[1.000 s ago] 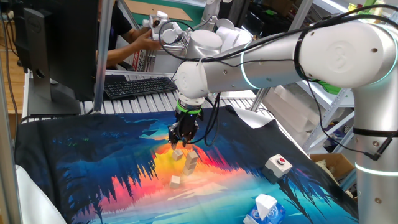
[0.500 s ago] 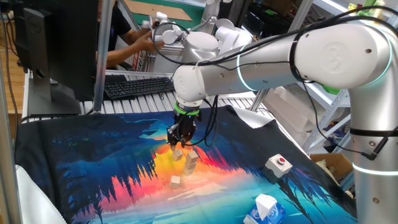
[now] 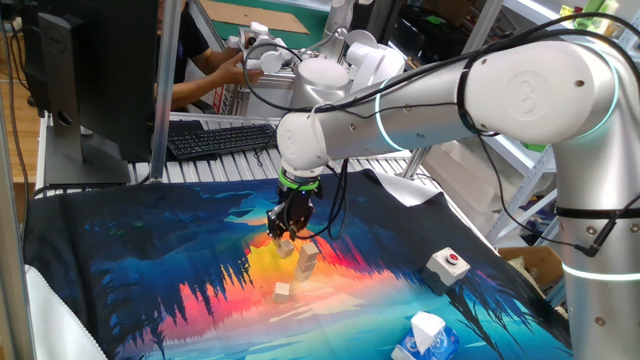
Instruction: Stack the blocks in a vertical line of five
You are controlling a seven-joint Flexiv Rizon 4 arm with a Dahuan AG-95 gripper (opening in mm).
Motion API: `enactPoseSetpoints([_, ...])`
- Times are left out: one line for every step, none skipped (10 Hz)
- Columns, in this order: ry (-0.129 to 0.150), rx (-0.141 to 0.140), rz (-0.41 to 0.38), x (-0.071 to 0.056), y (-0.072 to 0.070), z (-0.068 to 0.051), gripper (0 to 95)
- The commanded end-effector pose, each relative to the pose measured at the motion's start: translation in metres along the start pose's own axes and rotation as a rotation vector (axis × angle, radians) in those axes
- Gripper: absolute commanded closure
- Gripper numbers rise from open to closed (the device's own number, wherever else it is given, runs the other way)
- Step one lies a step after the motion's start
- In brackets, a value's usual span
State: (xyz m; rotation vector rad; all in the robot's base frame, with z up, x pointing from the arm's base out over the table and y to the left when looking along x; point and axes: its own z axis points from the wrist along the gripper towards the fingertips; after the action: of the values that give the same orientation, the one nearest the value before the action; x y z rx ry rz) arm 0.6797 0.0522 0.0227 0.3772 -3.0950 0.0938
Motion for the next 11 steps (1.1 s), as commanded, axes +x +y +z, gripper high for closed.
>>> enactPoseSetpoints([0.001, 0.001, 0.000, 0.001, 0.000, 0.002, 57.0])
enactPoseSetpoints([0.000, 0.002, 0.000, 0.001, 0.000, 0.003, 76.0])
enactPoseSetpoints([-0.001, 0.003, 0.000, 0.001, 0.000, 0.004, 76.0])
enactPoseSetpoints([-0.004, 0.002, 0.000, 0.001, -0.001, 0.006, 76.0])
enactPoseSetpoints([-0.007, 0.003, 0.000, 0.001, -0.001, 0.006, 76.0])
enactPoseSetpoints([-0.006, 0.005, 0.000, 0.001, 0.000, 0.006, 95.0])
enactPoseSetpoints([-0.012, 0.006, 0.000, 0.001, 0.000, 0.006, 95.0])
enactPoseSetpoints([-0.020, 0.008, 0.002, 0.001, -0.001, 0.004, 95.0])
enactPoseSetpoints([-0.016, 0.007, 0.006, 0.001, -0.002, -0.001, 95.0])
enactPoseSetpoints([-0.015, 0.007, 0.008, 0.001, -0.002, -0.004, 95.0])
enactPoseSetpoints([-0.008, 0.008, 0.010, 0.002, -0.004, -0.012, 95.0])
